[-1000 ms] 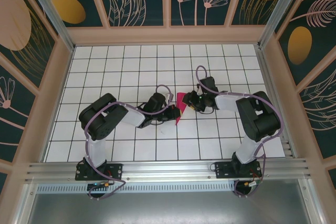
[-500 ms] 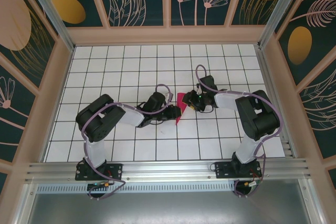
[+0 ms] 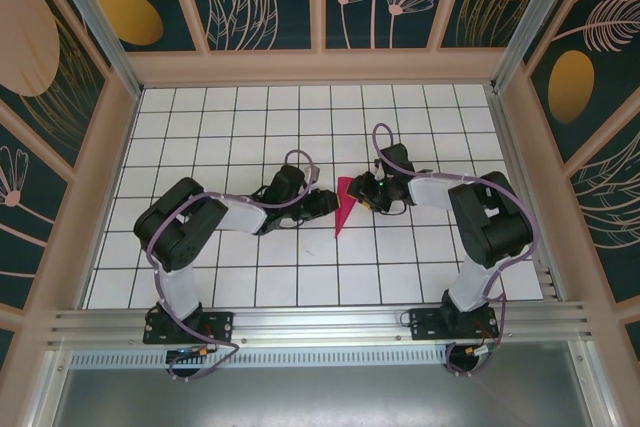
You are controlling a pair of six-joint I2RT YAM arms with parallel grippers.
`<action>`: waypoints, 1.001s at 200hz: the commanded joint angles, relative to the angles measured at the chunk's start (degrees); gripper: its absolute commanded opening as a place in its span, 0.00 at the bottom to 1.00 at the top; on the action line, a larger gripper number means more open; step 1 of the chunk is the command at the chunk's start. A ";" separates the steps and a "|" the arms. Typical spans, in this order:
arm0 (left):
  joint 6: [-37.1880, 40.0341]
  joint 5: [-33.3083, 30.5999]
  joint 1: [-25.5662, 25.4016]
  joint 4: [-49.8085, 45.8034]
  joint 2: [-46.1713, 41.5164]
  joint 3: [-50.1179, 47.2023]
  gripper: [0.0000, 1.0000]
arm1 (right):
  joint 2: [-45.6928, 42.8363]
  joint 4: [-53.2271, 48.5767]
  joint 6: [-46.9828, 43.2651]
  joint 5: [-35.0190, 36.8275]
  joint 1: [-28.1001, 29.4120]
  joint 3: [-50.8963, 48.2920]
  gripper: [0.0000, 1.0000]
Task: Fold a paper plane with a square sheet of paper (fold left side to right side)
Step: Fold the wing at the center of the table.
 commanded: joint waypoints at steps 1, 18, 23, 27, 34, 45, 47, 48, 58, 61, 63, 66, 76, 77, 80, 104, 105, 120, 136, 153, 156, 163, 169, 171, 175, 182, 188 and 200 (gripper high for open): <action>-1.89 2.54 0.81 2.89 2.65 2.41 0.31 | 4.71 -0.22 -0.95 1.79 2.05 -0.83 0.46; -2.19 3.39 0.93 3.65 3.52 3.34 0.30 | 4.79 -0.21 -1.04 1.83 2.08 -0.87 0.46; -2.15 3.57 0.95 3.80 3.63 3.51 0.30 | 4.83 -0.25 -1.01 1.83 2.12 -0.92 0.46; -2.15 3.55 0.97 3.81 3.68 3.67 0.30 | 4.85 -0.25 -0.99 1.83 2.08 -0.89 0.46; -2.02 3.48 1.07 3.77 3.72 3.86 0.30 | 4.88 -0.05 -0.95 1.76 2.08 -0.86 0.46; -1.83 3.42 1.02 3.26 4.09 4.47 0.31 | 4.98 0.01 -0.94 1.75 2.07 -0.98 0.45; -1.76 3.39 1.04 3.16 4.16 4.62 0.30 | 4.95 0.03 -0.91 1.70 2.12 -0.98 0.46; -1.73 3.37 1.01 3.09 4.18 4.64 0.30 | 4.94 0.02 -0.91 1.72 2.14 -0.99 0.46; -1.54 3.41 1.03 2.53 4.74 5.34 0.30 | 4.96 0.04 -0.91 1.67 2.17 -0.93 0.46; -1.49 3.35 1.02 2.37 5.00 5.53 0.30 | 4.98 0.01 -0.90 1.73 2.18 -0.92 0.46; -1.50 3.28 1.02 2.33 5.11 5.63 0.30 | 4.99 0.05 -0.90 1.74 2.21 -0.94 0.46; -1.46 3.37 1.06 2.32 5.21 5.77 0.30 | 5.00 -0.04 -0.90 1.75 2.22 -0.93 0.45; -1.36 3.36 1.05 2.16 5.75 6.11 0.30 | 4.97 -0.06 -0.91 1.75 2.26 -0.99 0.46; -1.36 3.35 1.06 2.11 5.82 6.18 0.30 | 5.00 -0.03 -0.91 1.75 2.30 -0.95 0.46; -1.39 3.27 1.05 2.01 5.99 6.17 0.30 | 4.99 -0.06 -0.97 1.75 2.26 -0.95 0.45; -0.66 2.62 1.01 0.50 6.76 7.04 0.29 | 4.96 -0.12 -0.93 1.83 2.30 -0.92 0.45; -0.57 2.59 1.00 0.44 6.80 7.04 0.29 | 4.95 -0.14 -0.91 1.83 2.32 -0.87 0.45; -0.24 2.25 1.07 -0.44 7.19 7.57 0.28 | 5.05 -0.15 -0.89 1.73 2.36 -0.74 0.45; -0.09 2.16 1.02 -0.68 7.37 7.83 0.27 | 5.07 -0.20 -0.97 1.74 2.46 -0.80 0.45; -0.17 2.28 1.02 -0.60 7.68 8.02 0.22 | 5.04 -0.25 -0.95 1.83 2.44 -0.76 0.45; -0.13 2.25 1.05 -0.54 7.72 8.08 0.21 | 5.03 -0.25 -1.02 1.83 2.45 -0.80 0.45; -0.12 2.16 1.04 -0.59 7.75 8.02 0.18 | 5.12 -0.24 -1.03 1.75 2.43 -0.70 0.46; -0.06 2.05 1.07 -0.67 7.72 7.98 0.16 | 5.07 -0.25 -1.05 1.83 2.49 -0.68 0.45; 0.00 1.97 1.07 -0.72 7.72 8.00 0.15 | 5.04 -0.23 -1.07 1.81 2.44 -0.75 0.45; 0.05 1.88 1.02 -0.72 7.70 7.99 0.14 | 4.99 -0.17 -1.01 1.83 2.45 -0.74 0.46; 0.03 1.70 1.01 -0.83 7.72 7.92 0.11 | 4.86 -0.08 -1.10 1.70 2.46 -0.78 0.46; 0.09 1.58 1.03 -0.85 7.72 7.74 0.09 | 4.71 0.02 -1.16 1.83 2.43 -0.78 0.46; 0.19 1.25 1.01 -1.01 7.72 7.57 0.06 | 4.31 0.17 -1.38 1.83 2.44 -0.80 0.46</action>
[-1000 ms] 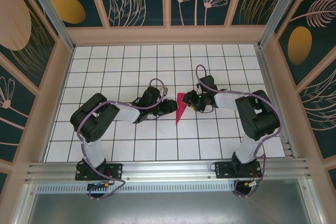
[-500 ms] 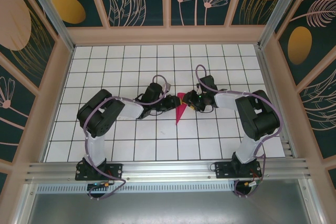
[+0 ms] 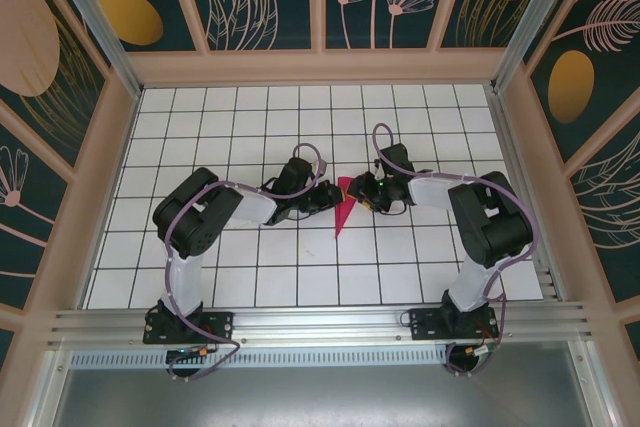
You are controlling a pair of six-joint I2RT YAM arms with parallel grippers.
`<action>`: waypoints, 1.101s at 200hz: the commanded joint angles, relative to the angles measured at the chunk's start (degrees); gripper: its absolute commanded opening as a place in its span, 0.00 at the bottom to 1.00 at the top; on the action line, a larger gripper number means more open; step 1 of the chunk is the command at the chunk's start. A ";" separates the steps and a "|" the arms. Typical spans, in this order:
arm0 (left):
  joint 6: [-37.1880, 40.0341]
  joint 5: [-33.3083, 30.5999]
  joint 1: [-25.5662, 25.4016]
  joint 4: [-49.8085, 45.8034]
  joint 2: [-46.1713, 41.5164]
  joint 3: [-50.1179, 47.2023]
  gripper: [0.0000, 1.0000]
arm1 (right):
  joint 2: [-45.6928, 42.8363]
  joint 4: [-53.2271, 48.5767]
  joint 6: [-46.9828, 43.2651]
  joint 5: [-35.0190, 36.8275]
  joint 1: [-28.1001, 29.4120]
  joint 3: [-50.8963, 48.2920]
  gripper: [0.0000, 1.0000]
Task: Fold a paper plane with a square sheet of paper (fold left side to right side)
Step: Fold the wing at the center of the table.
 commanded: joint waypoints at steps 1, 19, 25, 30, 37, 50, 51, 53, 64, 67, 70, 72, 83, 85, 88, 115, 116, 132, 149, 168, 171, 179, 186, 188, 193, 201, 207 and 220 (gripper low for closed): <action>0.89 -0.92 0.43 -0.84 0.86 0.75 0.05 | 4.18 0.20 -1.38 1.83 2.47 -0.79 0.46; 0.86 -1.23 0.41 -0.96 1.03 0.40 0.03 | 3.28 0.78 -1.59 1.66 2.50 -1.06 0.47; 0.77 -1.23 0.40 -0.91 1.12 0.28 0.03 | 3.06 0.92 -1.60 1.66 2.45 -1.11 0.47; 0.74 -1.23 0.40 -0.87 1.21 0.25 0.03 | 2.81 1.00 -1.72 1.77 2.43 -1.09 0.47; 0.72 -1.44 0.42 -0.92 1.27 0.10 0.02 | 2.67 0.99 -1.78 1.80 2.46 -1.07 0.47; 0.71 -1.61 0.39 -0.94 1.39 -0.13 0.02 | 2.53 0.93 -1.81 1.83 2.51 -1.04 0.48; 0.72 -1.64 0.43 -0.94 1.39 -0.13 0.02 | 2.55 0.90 -1.79 1.83 2.47 -1.08 0.47; 0.68 -1.66 0.41 -0.94 1.39 -0.20 0.02 | 2.54 0.87 -1.81 1.79 2.48 -1.00 0.47; 0.73 -1.85 0.41 -0.89 1.54 -0.30 0.01 | 2.50 0.96 -1.87 1.74 2.48 -1.00 0.48; 0.73 -1.88 0.43 -0.87 1.55 -0.30 0.02 | 2.55 0.95 -1.86 1.75 2.50 -1.07 0.48; 0.66 -1.86 0.45 -0.91 1.58 -0.30 0.01 | 2.54 0.99 -1.91 1.75 2.43 -1.09 0.48; 0.71 -1.90 0.44 -0.89 1.61 -0.33 0.02 | 2.62 0.96 -1.86 1.70 2.43 -1.04 0.48; 0.67 -1.85 0.45 -0.92 1.95 -0.22 0.02 | 2.58 1.21 -1.91 1.57 2.44 -1.09 0.48; 0.71 -1.85 0.39 -0.91 1.94 -0.28 0.01 | 2.53 1.15 -1.86 1.57 2.47 -1.09 0.48; 0.70 -1.89 0.44 -0.83 2.05 -0.30 0.02 | 2.48 1.19 -1.89 1.52 2.43 -1.08 0.48; 0.73 -1.85 0.39 -0.76 2.69 -0.30 0.01 | 1.18 1.43 -2.28 1.83 2.36 -1.23 0.48; 0.73 -1.85 0.43 -0.76 2.74 -0.30 0.01 | 1.04 1.41 -2.33 1.83 2.35 -1.22 0.48; 0.72 -1.81 0.39 -0.61 2.95 -0.48 0.01 | -0.60 1.66 -2.71 1.66 1.97 -1.37 0.49; 0.56 -1.54 0.38 -0.22 3.32 -0.64 0.01 | -2.76 0.99 -3.29 1.91 1.17 -1.41 0.49; 0.26 -1.41 0.45 0.25 3.32 -0.97 0.01 | -5.23 1.17 -3.53 1.90 0.32 -1.85 0.47; 0.28 -1.43 0.44 0.29 3.25 -1.00 0.01 | -5.57 1.20 -3.56 1.92 0.17 -1.97 0.47; 0.25 -1.48 0.40 0.25 3.23 -1.10 0.01 | -6.59 1.46 -3.67 1.92 0.01 -2.08 0.46; 0.20 -1.58 0.44 0.27 3.10 -1.27 0.01 | -7.26 2.02 -3.84 1.92 -0.04 -2.13 0.45; 0.20 -1.58 0.41 0.29 3.13 -1.29 0.01 | -7.38 2.14 -3.79 1.92 0.01 -2.12 0.45; 0.11 -1.59 0.41 0.36 3.06 -1.41 0.00 | -7.77 2.56 -3.79 1.79 -0.08 -2.18 0.44; 0.05 -1.65 0.38 0.38 2.89 -1.58 0.00 | -8.14 3.55 -3.80 1.07 -0.03 -2.18 0.41; 0.03 -1.80 0.38 0.38 2.71 -1.77 0.00 | -8.13 4.24 -3.78 0.48 -0.04 -2.09 0.38; 0.00 -2.02 0.41 0.40 2.33 -2.04 0.00 | -7.71 5.45 -3.51 -0.37 -0.04 -1.79 0.35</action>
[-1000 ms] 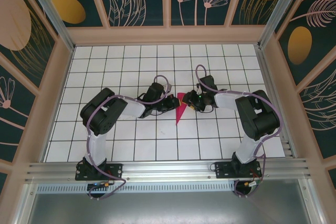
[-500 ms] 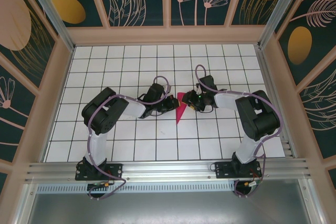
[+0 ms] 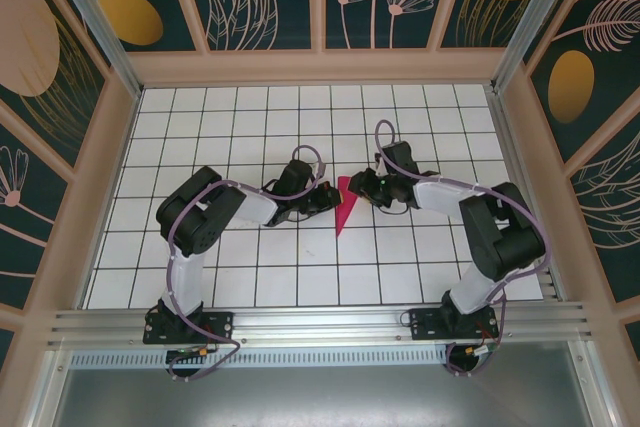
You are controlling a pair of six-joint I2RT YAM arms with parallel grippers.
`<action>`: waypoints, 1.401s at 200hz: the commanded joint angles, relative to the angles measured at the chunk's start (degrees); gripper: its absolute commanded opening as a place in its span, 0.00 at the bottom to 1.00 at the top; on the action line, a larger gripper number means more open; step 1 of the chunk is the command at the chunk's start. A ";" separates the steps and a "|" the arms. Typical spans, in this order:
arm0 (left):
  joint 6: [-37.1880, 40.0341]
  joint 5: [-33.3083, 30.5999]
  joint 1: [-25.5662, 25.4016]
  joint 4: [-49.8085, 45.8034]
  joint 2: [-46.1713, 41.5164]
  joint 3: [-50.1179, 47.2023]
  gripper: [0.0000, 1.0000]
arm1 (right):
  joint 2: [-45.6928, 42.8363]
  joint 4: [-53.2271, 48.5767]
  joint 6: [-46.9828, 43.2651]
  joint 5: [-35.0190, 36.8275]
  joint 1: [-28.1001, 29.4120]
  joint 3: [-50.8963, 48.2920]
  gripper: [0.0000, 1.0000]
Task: Fold a paper plane with a square sheet of paper (fold left side to right side)
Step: Fold the wing at the center of the table.
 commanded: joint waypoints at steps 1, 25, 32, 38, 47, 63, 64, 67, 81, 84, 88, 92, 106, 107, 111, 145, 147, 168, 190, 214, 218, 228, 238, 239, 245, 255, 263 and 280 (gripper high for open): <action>-0.10 -0.71 0.39 -0.75 0.86 -1.53 0.00 | -1.27 3.85 -0.67 -1.39 -0.28 -0.21 0.34; 0.00 -0.98 0.38 -0.71 0.65 -1.83 0.00 | 0.63 5.03 -0.27 -2.27 0.03 0.49 0.29; 0.00 -0.98 0.43 -0.67 0.65 -1.92 0.00 | 1.40 5.03 -0.31 -2.23 0.15 0.82 0.29; -0.08 -0.98 0.39 -0.59 0.65 -2.03 0.00 | 2.07 5.01 -0.31 -2.21 0.25 1.08 0.28; -0.09 -1.11 0.41 -0.50 0.65 -2.21 0.00 | 2.67 5.25 -0.20 -2.25 0.34 1.21 0.28; -0.09 -1.40 0.38 -0.49 0.39 -2.59 0.00 | 3.67 5.98 -0.06 -2.26 0.52 1.18 0.28; -0.09 -1.41 0.42 -0.49 0.39 -2.63 0.00 | 3.70 5.99 -0.10 -2.27 0.52 1.18 0.28; -0.09 -1.48 0.44 -0.55 0.38 -2.60 0.00 | 3.90 6.08 -0.08 -2.27 0.51 1.25 0.28; -0.11 -1.76 0.45 -0.62 0.21 -2.92 0.00 | 4.73 6.00 -0.33 -2.35 0.62 1.59 0.27; -0.09 -1.77 0.43 -0.61 0.15 -2.92 0.00 | 4.89 6.04 -0.40 -2.36 0.63 1.62 0.28; -0.02 -1.72 0.43 -0.58 0.21 -2.94 0.00 | 5.06 5.89 -0.43 -2.36 0.70 1.70 0.28; -0.04 -1.68 0.44 -0.58 0.21 -2.94 0.00 | 5.13 5.91 -0.49 -2.27 0.72 1.73 0.28; -0.09 -1.59 0.38 -0.49 0.38 -2.96 0.00 | 5.40 5.71 -0.76 -2.12 0.69 1.99 0.28; -0.09 -1.59 0.37 -0.49 0.38 -3.00 0.00 | 5.36 5.68 -0.76 -2.06 0.69 2.03 0.28; -0.09 -1.67 0.39 -0.49 0.38 -2.95 0.00 | 5.34 5.57 -0.83 -2.01 0.69 2.14 0.28; 0.00 -2.20 0.38 -0.76 0.21 -3.25 0.00 | 5.67 4.99 -1.33 -1.47 0.78 2.55 0.28; -0.04 -2.23 0.37 -0.76 0.14 -3.22 0.00 | 5.74 4.95 -1.30 -1.48 0.78 2.65 0.27; -0.04 -2.13 0.45 -0.76 0.47 -3.11 0.00 | 6.56 4.45 -1.74 -1.33 0.87 3.32 0.28; 0.00 -2.10 0.44 -0.67 0.45 -3.08 0.00 | 7.36 3.21 -2.43 -0.46 1.04 4.07 0.28; 0.00 -2.43 0.42 -0.93 0.38 -3.16 0.00 | 7.99 3.08 -2.83 -0.16 1.04 4.25 0.27; 0.00 -2.52 0.40 -0.98 0.37 -3.16 0.00 | 8.12 3.06 -2.87 -0.16 1.04 4.29 0.28; 0.00 -2.65 0.43 -1.02 0.38 -3.29 0.00 | 8.25 2.99 -2.96 -0.07 1.07 4.35 0.28; -0.09 -2.73 0.46 -1.06 0.47 -3.30 0.00 | 8.24 3.04 -3.07 0.01 1.06 4.21 0.28; -0.09 -2.78 0.46 -1.09 0.47 -3.34 0.00 | 8.23 3.07 -3.06 0.02 1.10 4.24 0.28; -0.10 -2.82 0.41 -1.11 0.47 -3.37 0.00 | 8.23 3.08 -3.07 0.08 1.12 4.21 0.28; -0.13 -2.91 0.43 -1.19 0.47 -3.44 0.00 | 8.20 3.07 -3.17 0.17 1.08 4.16 0.28; -0.17 -2.91 0.45 -1.28 0.47 -3.46 0.00 | 8.18 2.97 -3.22 0.26 1.11 4.13 0.28; -0.17 -3.05 0.46 -1.34 0.48 -3.46 0.00 | 8.40 2.87 -3.48 0.45 1.06 4.31 0.28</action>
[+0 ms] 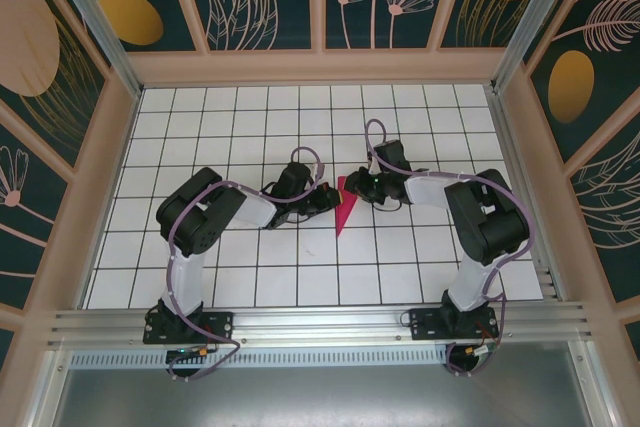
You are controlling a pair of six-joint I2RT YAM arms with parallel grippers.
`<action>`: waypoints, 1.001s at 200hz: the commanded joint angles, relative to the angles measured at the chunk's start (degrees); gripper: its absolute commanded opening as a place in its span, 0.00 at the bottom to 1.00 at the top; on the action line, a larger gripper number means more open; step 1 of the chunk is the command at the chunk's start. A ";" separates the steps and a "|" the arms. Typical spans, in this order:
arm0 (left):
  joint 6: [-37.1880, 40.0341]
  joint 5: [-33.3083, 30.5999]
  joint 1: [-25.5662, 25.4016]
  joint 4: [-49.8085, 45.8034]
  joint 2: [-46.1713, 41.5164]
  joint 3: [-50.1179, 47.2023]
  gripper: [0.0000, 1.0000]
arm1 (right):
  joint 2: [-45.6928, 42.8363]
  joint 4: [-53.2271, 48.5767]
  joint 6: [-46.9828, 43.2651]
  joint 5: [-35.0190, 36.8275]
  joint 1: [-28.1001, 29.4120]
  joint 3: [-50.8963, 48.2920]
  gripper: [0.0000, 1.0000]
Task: Fold a paper plane with a square sheet of paper (fold left side to right side)
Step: Fold the wing at the center of the table.
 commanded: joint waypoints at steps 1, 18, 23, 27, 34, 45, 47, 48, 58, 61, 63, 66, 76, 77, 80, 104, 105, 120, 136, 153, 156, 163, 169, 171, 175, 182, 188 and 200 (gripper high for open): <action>-0.15 -2.39 0.42 -4.48 0.48 -1.85 0.00 | 0.99 -1.30 -1.60 1.33 0.44 1.53 0.28; -0.06 -2.50 0.42 -4.67 0.47 -1.90 0.00 | 1.45 -1.67 -1.90 1.50 0.46 1.74 0.28; -0.09 -2.50 0.45 -4.67 0.48 -1.90 0.00 | 1.56 -1.65 -1.87 1.51 0.55 1.79 0.28; -0.13 -2.50 0.42 -4.65 0.56 -1.90 0.00 | 1.65 -1.73 -1.87 1.59 0.45 1.88 0.28; -0.11 -2.58 0.40 -4.67 0.55 -1.90 0.00 | 1.73 -1.73 -1.87 1.68 0.50 1.88 0.28; -0.15 -2.60 0.45 -4.67 0.50 -1.99 0.00 | 1.78 -1.86 -1.96 1.84 0.49 1.90 0.28; -0.15 -2.59 0.46 -4.67 0.52 -1.96 0.00 | 1.77 -1.96 -2.00 1.85 0.47 1.85 0.28; -0.15 -2.59 0.46 -4.67 0.54 -1.93 0.00 | 1.77 -1.96 -2.00 1.85 0.47 1.85 0.28; -0.21 -2.61 0.41 -4.67 0.60 -1.90 0.00 | 2.02 -2.19 -2.13 2.03 0.47 1.98 0.28; -0.16 -2.59 0.43 -4.62 0.60 -1.89 0.00 | 2.17 -2.47 -2.21 2.10 0.43 2.07 0.28; -0.18 -2.59 0.43 -4.66 0.64 -1.85 0.00 | 2.22 -2.55 -2.26 2.16 0.43 2.14 0.28; -0.19 -2.64 0.41 -4.63 0.65 -1.85 0.00 | 2.38 -2.71 -2.30 2.16 0.50 2.24 0.28; -0.15 -2.59 0.41 -4.74 0.65 -1.90 0.00 | 2.72 -3.04 -2.48 2.30 0.50 2.38 0.28; -0.20 -2.63 0.44 -4.75 0.65 -1.90 0.00 | 2.75 -3.06 -2.48 2.25 0.51 2.36 0.28; -0.16 -2.59 0.43 -4.76 0.65 -1.91 0.00 | 2.81 -3.06 -2.49 2.21 0.49 2.34 0.28; -0.14 -2.50 0.45 -4.67 0.60 -1.95 0.00 | 3.55 -3.21 -2.40 2.13 0.51 2.34 0.28; -0.14 -2.50 0.46 -4.67 0.58 -1.97 0.00 | 3.52 -3.23 -2.40 2.13 0.52 2.34 0.28; -0.12 -2.45 0.42 -4.67 0.65 -1.90 0.00 | 3.89 -3.52 -2.31 2.12 0.52 2.49 0.28; -0.06 -2.33 0.41 -4.59 0.69 -1.98 0.00 | 4.14 -4.61 -2.31 2.61 0.50 2.60 0.28; 0.24 -2.15 0.42 -4.75 0.08 -2.01 0.00 | 4.52 -6.40 -2.23 3.30 0.49 2.80 0.28; 0.33 -2.15 0.42 -4.84 -0.17 -2.11 0.00 | 4.58 -6.68 -2.27 3.39 0.49 2.84 0.28; 0.58 -2.32 0.42 -4.95 -0.84 -2.22 0.00 | 4.76 -7.31 -2.30 3.47 0.47 2.93 0.28; 0.81 -2.47 0.42 -5.43 -1.54 -2.34 0.00 | 4.87 -8.04 -2.32 3.66 0.46 2.91 0.28; 0.88 -2.53 0.45 -5.57 -1.79 -2.34 0.00 | 4.96 -8.21 -2.31 3.69 0.46 2.88 0.28; 1.10 -2.58 0.46 -5.88 -2.23 -2.40 0.00 | 5.18 -8.71 -2.31 3.70 0.44 2.95 0.28; 1.48 -2.67 0.39 -6.41 -3.13 -2.46 0.02 | 5.39 -9.42 -2.47 3.75 0.43 3.05 0.27; 1.79 -2.80 0.44 -6.93 -4.02 -2.47 0.05 | 5.67 -10.01 -2.49 3.77 0.43 3.05 0.27; 2.47 -3.22 0.40 -8.01 -5.75 -2.68 0.13 | 6.13 -10.61 -2.56 3.62 0.48 3.18 0.26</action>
